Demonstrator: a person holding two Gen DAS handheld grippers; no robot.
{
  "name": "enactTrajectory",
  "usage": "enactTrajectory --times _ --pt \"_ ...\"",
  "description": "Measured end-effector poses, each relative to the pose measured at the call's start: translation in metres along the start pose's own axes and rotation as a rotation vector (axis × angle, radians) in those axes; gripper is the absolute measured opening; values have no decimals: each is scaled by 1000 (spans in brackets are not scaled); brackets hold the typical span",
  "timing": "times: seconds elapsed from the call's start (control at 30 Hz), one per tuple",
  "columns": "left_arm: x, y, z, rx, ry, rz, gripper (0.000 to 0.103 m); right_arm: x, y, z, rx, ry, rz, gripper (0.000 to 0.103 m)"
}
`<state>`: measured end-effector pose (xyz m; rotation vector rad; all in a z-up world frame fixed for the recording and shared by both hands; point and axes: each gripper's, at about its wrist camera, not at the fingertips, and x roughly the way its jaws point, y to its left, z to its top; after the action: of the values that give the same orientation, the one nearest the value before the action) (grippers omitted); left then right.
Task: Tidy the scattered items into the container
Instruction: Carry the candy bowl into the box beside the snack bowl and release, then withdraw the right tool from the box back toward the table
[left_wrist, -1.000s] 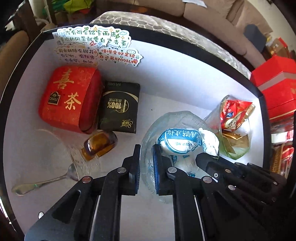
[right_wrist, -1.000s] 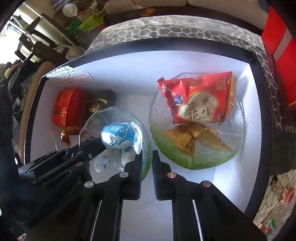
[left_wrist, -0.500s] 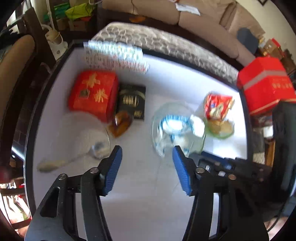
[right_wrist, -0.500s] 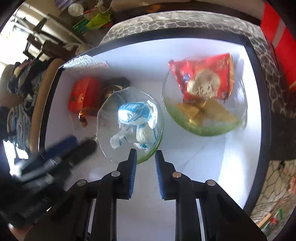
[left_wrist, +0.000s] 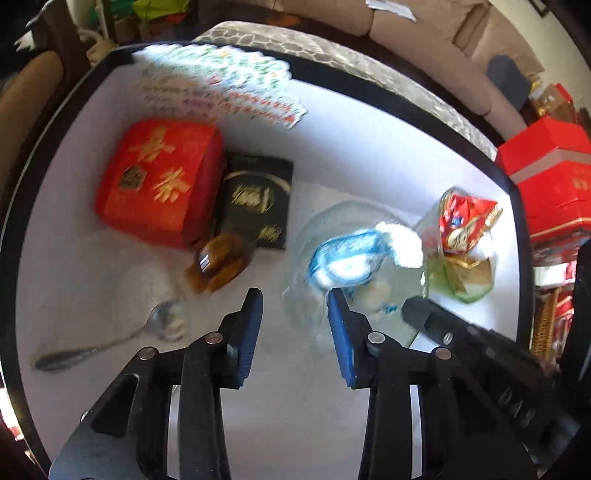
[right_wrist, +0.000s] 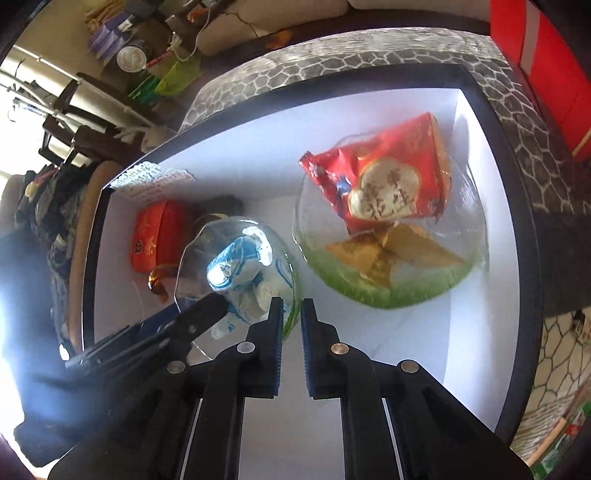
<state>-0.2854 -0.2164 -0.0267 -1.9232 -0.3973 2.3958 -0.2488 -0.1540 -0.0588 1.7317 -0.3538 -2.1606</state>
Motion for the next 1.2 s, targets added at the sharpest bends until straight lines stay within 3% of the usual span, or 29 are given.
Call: enactTrajectory --times 0.3,0.47,0.6,0.7,0.8,0.97,1.1,1.2 --pt "7 -11 26 26 -15 18 35 0 -3 5 38 -68 13 12" --pt "7 -1 22 12 -10 12 35 2 -7 6 76 -82 27 12" --pt "-14 -2 13 10 -48 -31 58 -16 -9 0 59 -73 31 16" --pt "-42 -2 -5 18 -93 -65 68 -39 -13 -7 21 -71 47 16" --pt "-64 0 -27 24 -104 -71 69 -76 -25 -18 5 -101 60 17" --pt "-106 14 -64 -8 -131 -88 70 -140 -52 -42 -52 -152 32 31" --pt "-137 -4 -100 19 -184 -129 86 -183 -80 -80 -143 -207 -111 33" --pt "-148 -37 -133 60 -190 -167 87 -203 -117 -112 -143 -212 -167 33"
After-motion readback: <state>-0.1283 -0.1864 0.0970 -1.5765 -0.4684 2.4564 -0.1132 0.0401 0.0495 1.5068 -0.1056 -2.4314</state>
